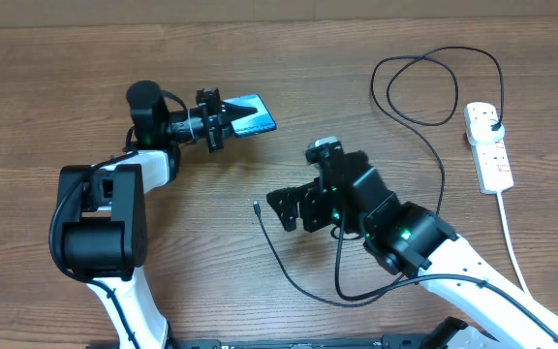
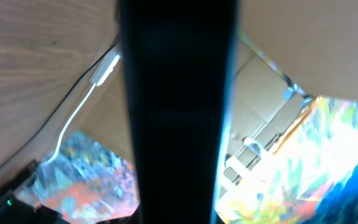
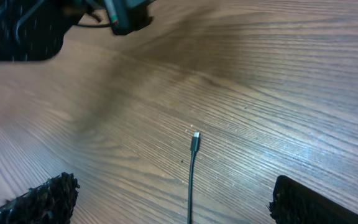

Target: Plug charger to phone and switch on socket

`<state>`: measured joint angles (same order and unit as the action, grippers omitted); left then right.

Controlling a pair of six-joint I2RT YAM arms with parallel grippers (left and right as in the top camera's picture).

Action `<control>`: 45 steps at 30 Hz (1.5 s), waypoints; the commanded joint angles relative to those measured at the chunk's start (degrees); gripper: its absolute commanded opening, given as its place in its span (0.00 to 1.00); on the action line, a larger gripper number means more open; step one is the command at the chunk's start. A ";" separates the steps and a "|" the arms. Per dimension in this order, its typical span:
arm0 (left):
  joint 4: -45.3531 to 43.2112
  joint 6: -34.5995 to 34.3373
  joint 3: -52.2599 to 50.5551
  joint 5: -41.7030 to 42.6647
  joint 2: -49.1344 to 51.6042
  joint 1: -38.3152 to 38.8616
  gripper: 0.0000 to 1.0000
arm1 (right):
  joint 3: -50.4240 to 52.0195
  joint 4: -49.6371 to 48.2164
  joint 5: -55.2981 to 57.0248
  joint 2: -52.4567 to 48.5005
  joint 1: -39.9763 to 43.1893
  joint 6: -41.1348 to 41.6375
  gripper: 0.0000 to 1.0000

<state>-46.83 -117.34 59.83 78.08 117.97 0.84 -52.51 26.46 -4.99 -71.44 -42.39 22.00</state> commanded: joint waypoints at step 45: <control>1.31 -2.03 1.53 5.73 0.59 -1.68 0.04 | -1.57 -12.79 19.76 -27.93 -14.34 -12.92 0.68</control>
<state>-44.99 -118.83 60.01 81.69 118.34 -0.84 -52.51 14.13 11.55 -97.95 -56.31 9.82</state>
